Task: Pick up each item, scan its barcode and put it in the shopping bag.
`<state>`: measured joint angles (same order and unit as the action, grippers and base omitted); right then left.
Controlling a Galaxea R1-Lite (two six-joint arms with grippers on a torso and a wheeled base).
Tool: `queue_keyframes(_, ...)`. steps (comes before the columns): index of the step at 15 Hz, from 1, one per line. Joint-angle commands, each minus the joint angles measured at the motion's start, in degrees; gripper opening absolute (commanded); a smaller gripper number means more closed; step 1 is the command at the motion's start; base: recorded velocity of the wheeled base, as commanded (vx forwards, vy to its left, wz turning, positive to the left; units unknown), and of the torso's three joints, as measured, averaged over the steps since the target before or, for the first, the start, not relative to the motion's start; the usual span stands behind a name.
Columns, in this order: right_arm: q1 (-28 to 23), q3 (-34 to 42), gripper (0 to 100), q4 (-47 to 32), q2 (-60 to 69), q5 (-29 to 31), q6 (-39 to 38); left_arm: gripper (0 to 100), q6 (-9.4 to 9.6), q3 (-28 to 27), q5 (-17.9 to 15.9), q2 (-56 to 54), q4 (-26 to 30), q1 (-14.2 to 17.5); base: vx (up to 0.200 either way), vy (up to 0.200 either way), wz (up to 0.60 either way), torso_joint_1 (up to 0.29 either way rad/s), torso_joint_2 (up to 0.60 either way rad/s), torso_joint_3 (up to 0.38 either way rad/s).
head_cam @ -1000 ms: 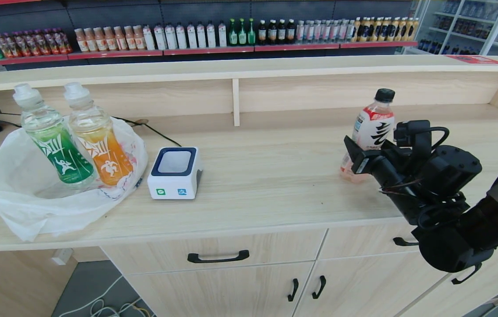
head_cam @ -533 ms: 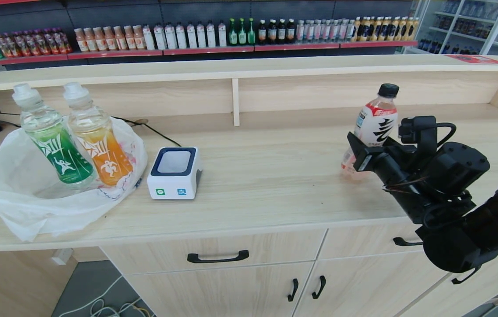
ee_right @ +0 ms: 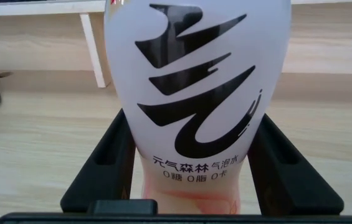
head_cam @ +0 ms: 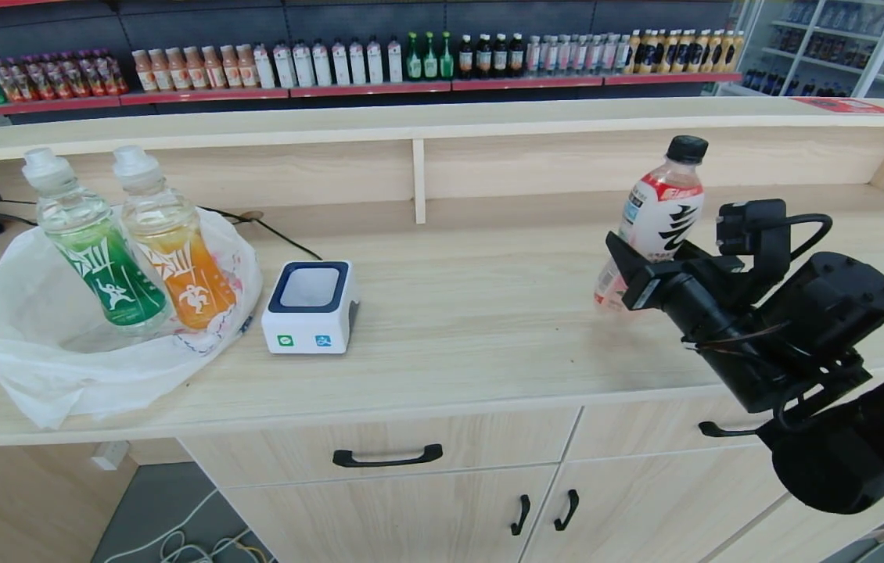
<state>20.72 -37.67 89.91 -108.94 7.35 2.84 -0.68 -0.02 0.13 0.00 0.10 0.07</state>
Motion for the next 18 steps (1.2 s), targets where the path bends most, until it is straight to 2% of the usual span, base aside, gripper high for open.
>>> queue_keyframes(1, 1.25, 2.51, 0, 0.09, 4.61, 0.03, 0.06, 100, -0.02, 0.02, 0.04, 0.00, -0.01, 0.01, 0.000, 0.000, 0.00, 0.000, 0.00, 0.000)
queue_keyframes(8, 8.28, 15.61, 0, 0.09, 16.56, 0.03, 0.32, 100, -0.02, 0.02, 0.04, 0.00, -0.01, 0.01, 0.000, 0.000, 0.00, 0.000, 0.00, 0.000)
queue_keyframes(11, 10.30, 16.40, 0, 0.09, 17.53, 0.03, -0.20, 100, -0.02, 0.02, 0.04, 0.00, -0.01, 0.01, 0.000, 0.000, 0.00, 0.000, 0.00, 0.000)
queue_keyframes(14, 15.40, 16.75, 0, 0.09, 17.70, 0.12, -3.63, 100, -0.02, -0.06, -0.05, 0.00, -0.01, 0.01, 0.000, 0.000, 0.00, 0.000, 0.00, 0.000)
queue_keyframes(18, 16.28, 19.12, 0, 0.09, 22.01, 0.30, -10.75, 100, -0.02, 0.02, 0.04, 0.00, -0.01, 0.01, 0.000, 0.000, 0.00, 0.000, 0.00, 0.000)
